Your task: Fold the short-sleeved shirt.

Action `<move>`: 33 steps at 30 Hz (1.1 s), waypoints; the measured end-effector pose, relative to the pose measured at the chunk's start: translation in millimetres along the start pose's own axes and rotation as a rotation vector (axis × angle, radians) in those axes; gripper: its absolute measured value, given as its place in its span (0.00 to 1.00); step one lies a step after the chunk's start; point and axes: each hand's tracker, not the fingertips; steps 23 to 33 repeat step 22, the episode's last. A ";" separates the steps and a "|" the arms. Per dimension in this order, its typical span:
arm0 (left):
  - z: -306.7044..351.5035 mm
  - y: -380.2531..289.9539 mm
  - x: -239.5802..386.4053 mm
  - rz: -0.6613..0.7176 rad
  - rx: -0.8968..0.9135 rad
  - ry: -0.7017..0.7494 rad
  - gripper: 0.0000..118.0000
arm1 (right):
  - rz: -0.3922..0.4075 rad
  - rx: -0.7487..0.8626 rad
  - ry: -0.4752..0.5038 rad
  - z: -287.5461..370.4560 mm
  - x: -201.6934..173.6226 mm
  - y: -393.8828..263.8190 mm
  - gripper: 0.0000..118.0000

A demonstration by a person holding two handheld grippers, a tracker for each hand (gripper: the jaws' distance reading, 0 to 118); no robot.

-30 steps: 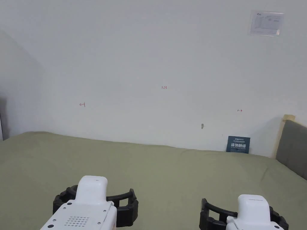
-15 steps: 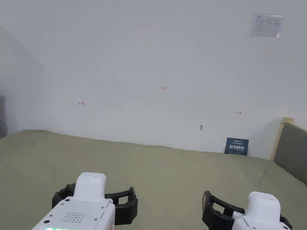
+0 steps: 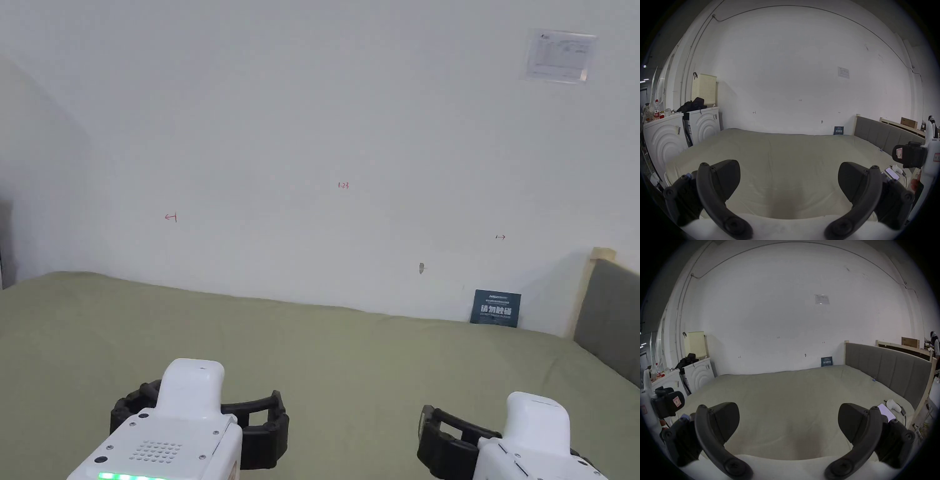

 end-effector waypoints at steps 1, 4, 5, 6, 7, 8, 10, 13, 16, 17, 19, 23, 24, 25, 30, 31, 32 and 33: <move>-0.1 -0.4 -0.2 -0.001 0.001 -0.001 1.00 | -0.001 -0.008 -0.001 -0.7 -0.6 0.8 1.00; -0.1 -1.2 -0.6 -0.003 -0.003 0.000 1.00 | 0.004 -0.022 -0.006 -1.1 -1.7 1.9 1.00; -0.1 -1.5 -1.0 -0.002 -0.003 0.001 1.00 | 0.004 -0.023 -0.006 -0.2 -2.2 1.9 1.00; -0.3 -1.5 -1.4 0.000 -0.005 0.000 1.00 | 0.002 -0.025 -0.003 0.2 -2.4 2.6 1.00; -0.6 -1.5 -1.9 0.003 -0.007 0.002 1.00 | -0.003 -0.025 0.004 0.5 -2.5 3.2 1.00; -0.9 -1.6 -2.1 0.005 -0.007 0.003 1.00 | -0.014 -0.028 0.014 0.6 -2.2 4.4 1.00; -1.3 -1.8 -2.4 0.007 -0.010 0.005 1.00 | -0.032 -0.038 0.025 0.6 -1.7 5.5 1.00; -0.3 -2.9 -2.4 0.009 0.005 0.010 1.00 | -0.048 -0.057 0.011 -1.4 -0.6 6.5 1.00; -0.1 -2.2 -2.2 0.010 0.001 0.002 1.00 | -0.062 -0.088 -0.023 -5.7 2.0 6.1 1.00; 0.3 -2.0 -1.8 0.008 0.004 0.005 1.00 | -0.066 -0.106 -0.026 -7.1 3.8 5.5 1.00; 0.7 -1.1 -1.5 0.005 0.005 0.003 1.00 | -0.108 -0.082 0.019 -4.3 8.4 2.1 1.00; 0.2 -0.1 -0.3 0.002 -0.001 0.005 1.00 | -0.128 -0.025 0.076 1.8 12.2 -4.3 1.00; 0.2 -0.1 -0.3 0.002 -0.001 0.005 1.00 | -0.128 -0.025 0.076 1.8 12.2 -4.3 1.00; 0.2 -0.1 -0.3 0.002 -0.001 0.005 1.00 | -0.128 -0.025 0.076 1.8 12.2 -4.3 1.00; 0.2 -0.1 -0.3 0.002 -0.001 0.005 1.00 | -0.128 -0.025 0.076 1.8 12.2 -4.3 1.00; 0.2 -0.1 -0.3 0.002 -0.001 0.005 1.00 | -0.128 -0.025 0.076 1.8 12.2 -4.3 1.00; 0.2 -0.1 -0.3 0.002 -0.001 0.005 1.00 | -0.128 -0.025 0.076 1.8 12.2 -4.3 1.00; 0.2 -0.1 -0.3 0.002 -0.001 0.005 1.00 | -0.128 -0.025 0.076 1.8 12.2 -4.3 1.00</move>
